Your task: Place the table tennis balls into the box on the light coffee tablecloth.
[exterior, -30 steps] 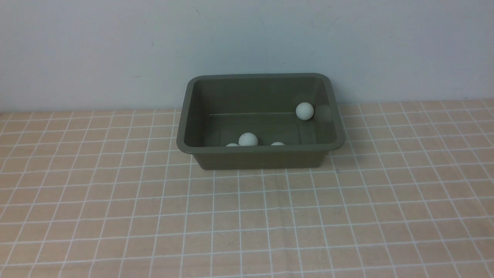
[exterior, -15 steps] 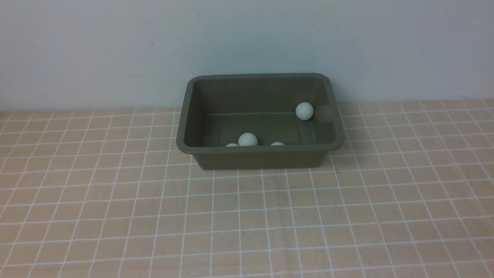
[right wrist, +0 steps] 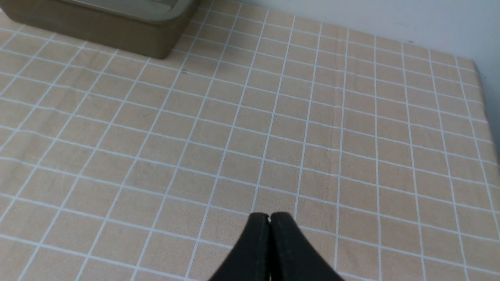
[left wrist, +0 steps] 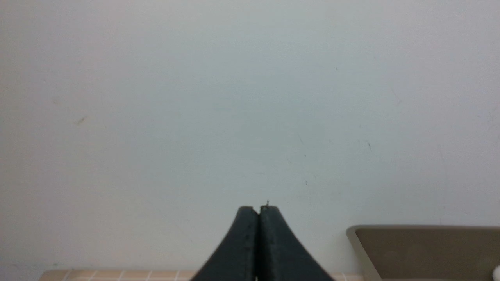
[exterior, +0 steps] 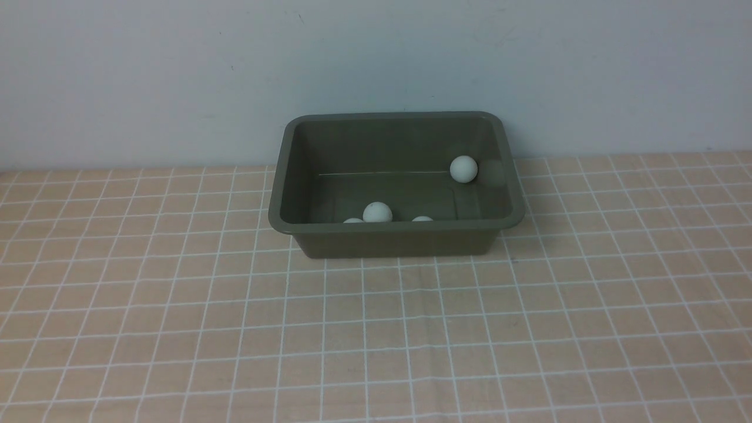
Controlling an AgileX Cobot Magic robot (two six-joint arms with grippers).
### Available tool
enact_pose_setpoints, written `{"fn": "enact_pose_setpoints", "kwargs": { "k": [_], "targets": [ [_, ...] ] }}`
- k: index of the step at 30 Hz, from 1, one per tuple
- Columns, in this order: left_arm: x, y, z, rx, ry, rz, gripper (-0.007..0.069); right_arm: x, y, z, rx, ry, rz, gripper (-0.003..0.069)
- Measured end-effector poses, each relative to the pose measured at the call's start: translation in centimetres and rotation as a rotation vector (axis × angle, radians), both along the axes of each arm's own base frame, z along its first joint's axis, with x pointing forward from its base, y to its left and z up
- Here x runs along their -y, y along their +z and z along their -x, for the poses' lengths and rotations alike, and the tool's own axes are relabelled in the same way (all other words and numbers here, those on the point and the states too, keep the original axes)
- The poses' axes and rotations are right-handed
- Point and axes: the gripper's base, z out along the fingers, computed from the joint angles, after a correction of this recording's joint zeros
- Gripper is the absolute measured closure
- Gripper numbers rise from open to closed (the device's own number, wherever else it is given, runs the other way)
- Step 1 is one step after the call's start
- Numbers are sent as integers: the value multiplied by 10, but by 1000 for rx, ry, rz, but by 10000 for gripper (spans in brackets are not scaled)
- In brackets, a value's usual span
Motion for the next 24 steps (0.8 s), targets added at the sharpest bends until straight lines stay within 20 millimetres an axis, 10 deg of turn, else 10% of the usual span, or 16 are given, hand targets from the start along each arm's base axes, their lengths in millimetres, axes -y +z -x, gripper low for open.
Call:
{"fn": "enact_pose_setpoints", "kwargs": {
  "k": [6,24],
  "targets": [
    [-3,-36,-7,-112,10,100,693,0,0,0,0,0,0,677],
    [-3,-44,-7,-204,35,-41,693,0,0,0,0,2,4,677]
  ]
}}
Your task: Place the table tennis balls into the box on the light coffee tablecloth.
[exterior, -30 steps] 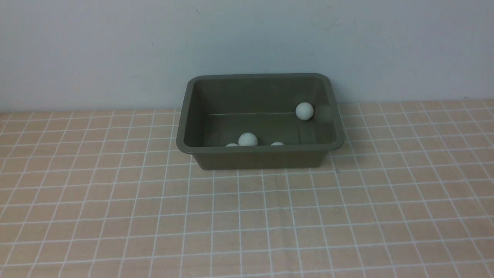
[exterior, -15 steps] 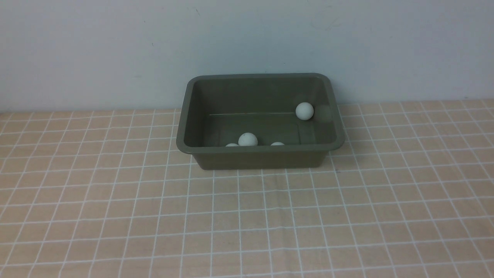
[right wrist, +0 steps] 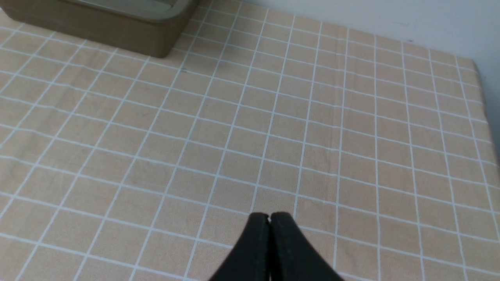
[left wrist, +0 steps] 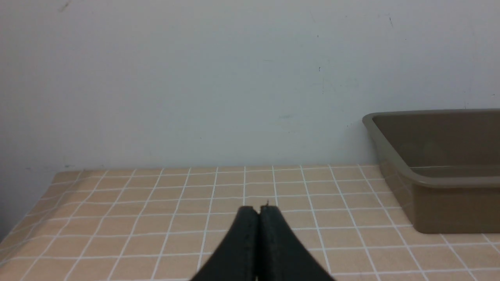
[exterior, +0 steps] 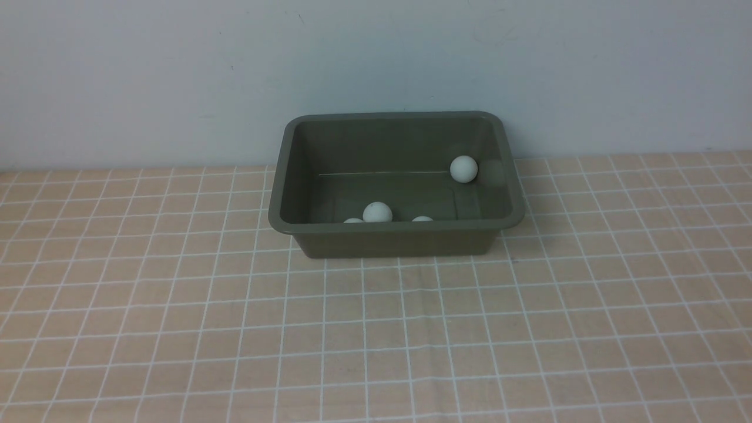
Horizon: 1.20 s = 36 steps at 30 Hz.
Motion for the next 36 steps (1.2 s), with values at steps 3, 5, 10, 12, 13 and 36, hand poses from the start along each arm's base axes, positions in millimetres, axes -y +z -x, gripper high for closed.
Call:
{"fn": "enact_pose_setpoints", "kwargs": {
  "k": [3,5,10,12,13,36],
  "targets": [
    [0,-1,0,-6,0,-1,693,0,0,0,0,0,0,677],
    [0,-1,0,-6,0,-1,693,0,0,0,0,0,0,677],
    [0,-1,0,-6,0,-1,693,0,0,0,0,0,0,677],
    [0,-1,0,-6,0,-1,693,0,0,0,0,0,0,677],
    [0,-1,0,-7,0,-1,693,0,0,0,0,0,0,677],
    [0,-1,0,-7,0,-1,693,-15,24,-18,434,-26,-140,677]
  ]
}}
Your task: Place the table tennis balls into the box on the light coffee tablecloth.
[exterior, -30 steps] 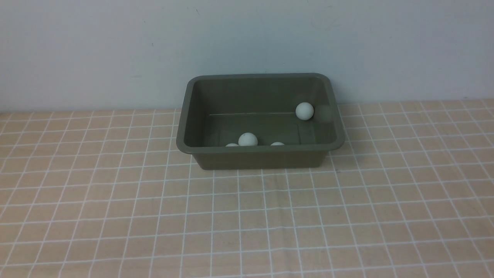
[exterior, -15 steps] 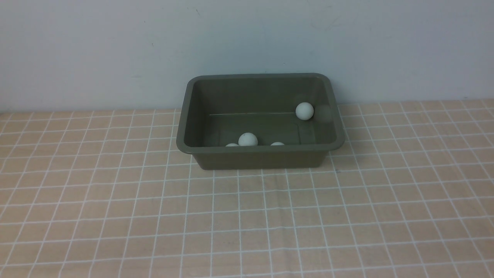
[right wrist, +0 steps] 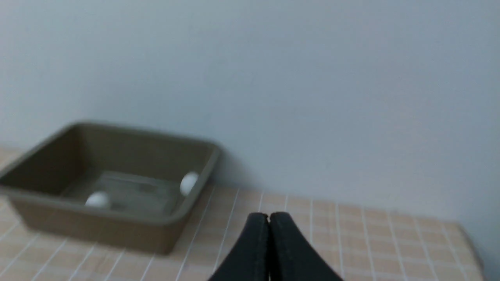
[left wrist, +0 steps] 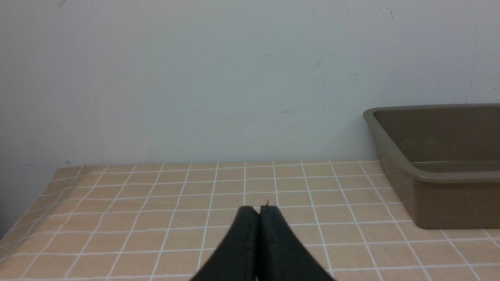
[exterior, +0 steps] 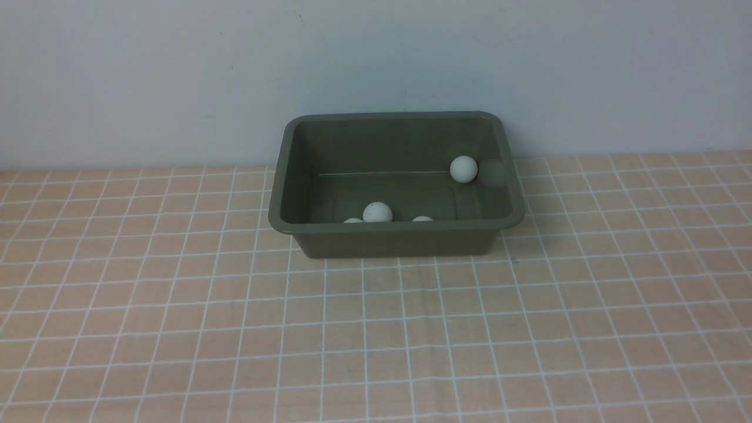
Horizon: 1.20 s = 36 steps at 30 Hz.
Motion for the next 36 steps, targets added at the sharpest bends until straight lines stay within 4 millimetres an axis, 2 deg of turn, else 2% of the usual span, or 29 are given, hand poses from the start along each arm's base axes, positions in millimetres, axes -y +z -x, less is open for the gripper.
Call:
{"fn": "enact_pose_setpoints", "kwargs": {
  "k": [3,6,7,8,9,11,16,22,36],
  "targets": [
    [0,0,0,0,0,0,693,-1,-8,-9,78,-56,-1,677],
    [0,0,0,0,0,0,693,0,-46,-25,78,-140,-18,677],
    [0,0,0,0,0,0,693,0,-48,-25,77,-144,-18,677],
    [0,0,0,0,0,0,693,1,-65,-30,70,-168,-31,677],
    [0,0,0,0,0,0,693,1,-66,-30,72,-171,-32,677],
    [0,0,0,0,0,0,693,2,-89,-30,93,-197,-37,677],
    [0,0,0,0,0,0,693,2,-110,-22,203,-208,-38,677],
    [0,0,0,-1,0,0,693,1,-123,-23,228,-195,-52,677],
    [0,0,0,-1,0,0,693,-1,-131,-24,163,-148,-72,677]
  ]
}}
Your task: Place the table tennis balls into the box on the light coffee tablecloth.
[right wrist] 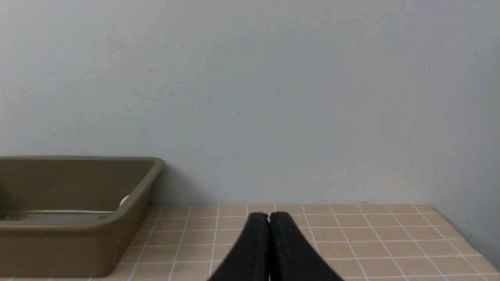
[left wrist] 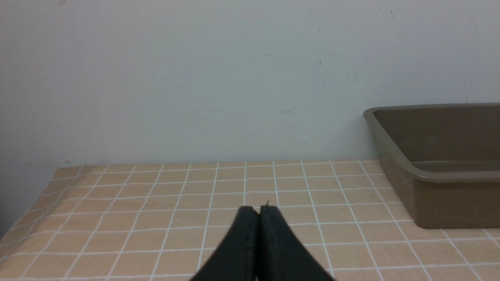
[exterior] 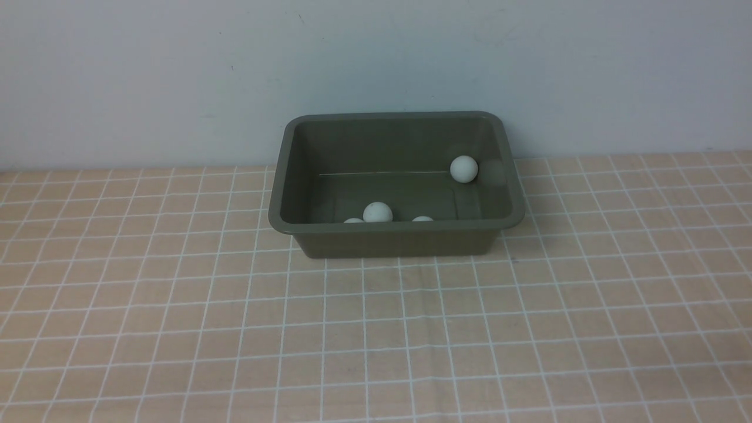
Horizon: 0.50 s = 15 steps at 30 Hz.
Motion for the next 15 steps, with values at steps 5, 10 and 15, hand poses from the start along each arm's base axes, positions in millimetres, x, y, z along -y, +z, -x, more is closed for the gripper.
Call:
{"fn": "enact_pose_setpoints", "kwargs": {
  "k": [5,10,15],
  "targets": [
    [0,0,0,0,0,0,693,0,-1,0,-6,1,7,677],
    [0,0,0,0,0,0,693,0,-3,0,-34,-3,5,677],
    [0,0,0,0,0,0,693,1,-9,0,-93,-14,-7,677]
  ]
}}
